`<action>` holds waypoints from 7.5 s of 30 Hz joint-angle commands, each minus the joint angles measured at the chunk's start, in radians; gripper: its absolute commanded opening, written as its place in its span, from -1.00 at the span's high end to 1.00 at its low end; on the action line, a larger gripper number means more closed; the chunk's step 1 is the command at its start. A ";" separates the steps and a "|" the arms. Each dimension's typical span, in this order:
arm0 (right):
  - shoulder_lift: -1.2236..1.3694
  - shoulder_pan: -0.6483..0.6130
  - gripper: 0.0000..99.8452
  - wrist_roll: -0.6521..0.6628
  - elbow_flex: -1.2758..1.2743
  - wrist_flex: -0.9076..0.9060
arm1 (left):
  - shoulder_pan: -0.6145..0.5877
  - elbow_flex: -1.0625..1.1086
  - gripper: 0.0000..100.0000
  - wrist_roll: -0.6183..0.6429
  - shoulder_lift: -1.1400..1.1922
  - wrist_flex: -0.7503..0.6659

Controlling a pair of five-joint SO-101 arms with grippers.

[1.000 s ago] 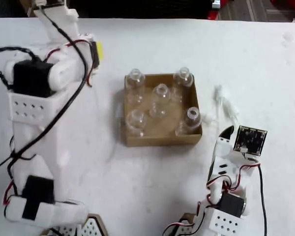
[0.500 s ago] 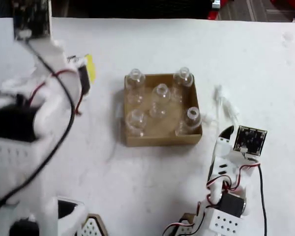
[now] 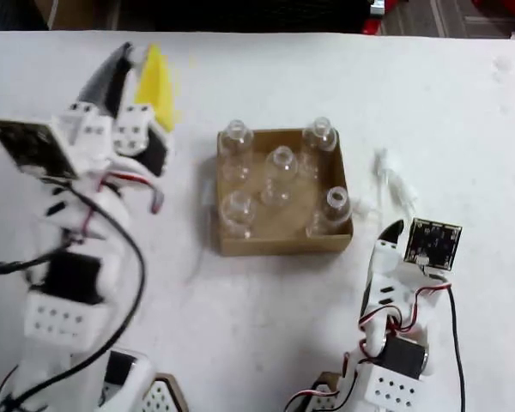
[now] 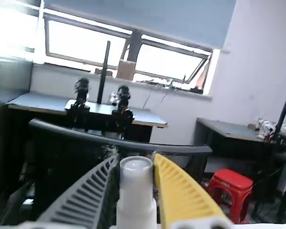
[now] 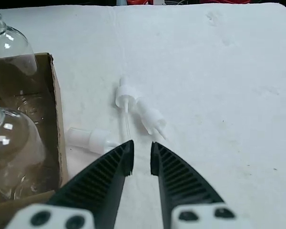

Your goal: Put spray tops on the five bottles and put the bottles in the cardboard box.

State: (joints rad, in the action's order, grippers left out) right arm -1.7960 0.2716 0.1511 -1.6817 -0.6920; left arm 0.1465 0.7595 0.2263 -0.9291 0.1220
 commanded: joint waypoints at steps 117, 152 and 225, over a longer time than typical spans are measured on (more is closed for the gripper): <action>-0.007 -0.002 0.89 -0.002 -0.009 0.001 | 0.070 0.396 0.81 -0.161 0.199 -0.611; -0.007 -0.007 0.89 -0.002 -0.009 -0.005 | -0.150 0.933 0.81 -0.284 -0.895 0.218; -0.007 -0.010 0.89 -0.002 -0.009 -0.013 | -0.045 -0.126 0.62 -0.034 0.766 0.535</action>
State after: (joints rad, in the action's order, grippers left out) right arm -1.7960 0.2716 0.1511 -1.6817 -0.7043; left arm 0.0882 0.6859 0.1803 -0.1757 0.6897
